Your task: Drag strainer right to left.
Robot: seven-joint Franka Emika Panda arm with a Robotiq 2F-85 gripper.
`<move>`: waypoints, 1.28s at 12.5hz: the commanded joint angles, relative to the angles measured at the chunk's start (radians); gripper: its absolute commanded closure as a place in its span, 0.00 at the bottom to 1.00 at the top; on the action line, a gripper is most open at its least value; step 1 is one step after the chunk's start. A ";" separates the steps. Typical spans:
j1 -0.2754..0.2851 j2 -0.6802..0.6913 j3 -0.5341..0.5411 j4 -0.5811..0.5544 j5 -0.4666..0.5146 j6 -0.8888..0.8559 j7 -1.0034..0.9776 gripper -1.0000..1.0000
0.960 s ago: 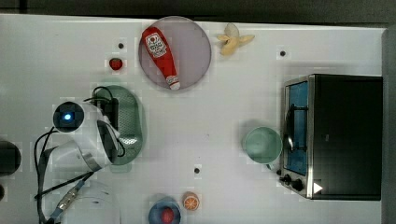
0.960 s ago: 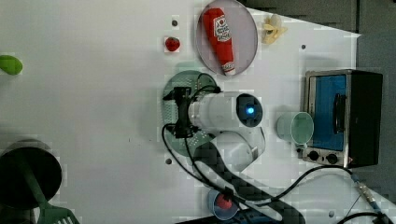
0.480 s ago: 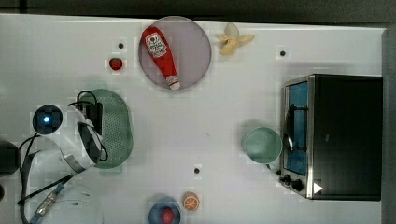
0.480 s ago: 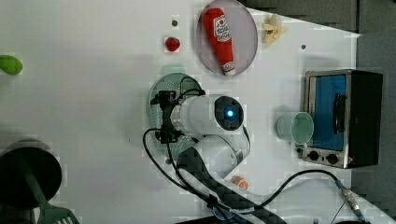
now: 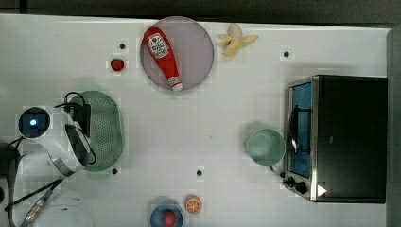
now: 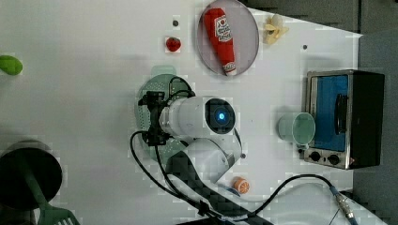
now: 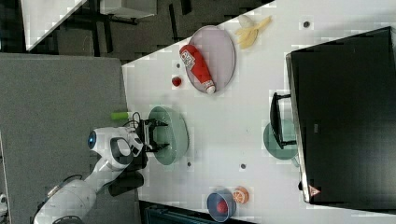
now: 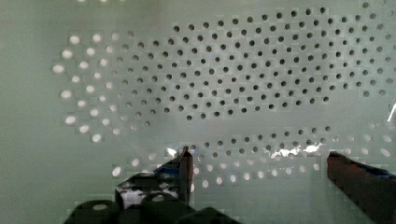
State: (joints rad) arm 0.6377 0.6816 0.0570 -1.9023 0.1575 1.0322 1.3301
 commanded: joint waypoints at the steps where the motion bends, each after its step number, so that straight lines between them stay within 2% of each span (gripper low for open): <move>1: 0.035 0.020 0.006 0.043 0.021 -0.011 0.060 0.00; 6: 0.044 0.029 -0.003 0.077 0.029 -0.008 0.059 0.00; 8: 0.043 -0.012 -0.022 0.074 0.029 -0.067 -0.016 0.00; 12: 0.041 -0.198 -0.124 0.069 0.025 -0.303 -0.265 0.00; 16: 0.026 -0.444 -0.320 0.070 -0.003 -0.547 -0.621 0.00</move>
State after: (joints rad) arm 0.7207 0.3315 -0.1584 -1.8652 0.1711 0.4817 0.9004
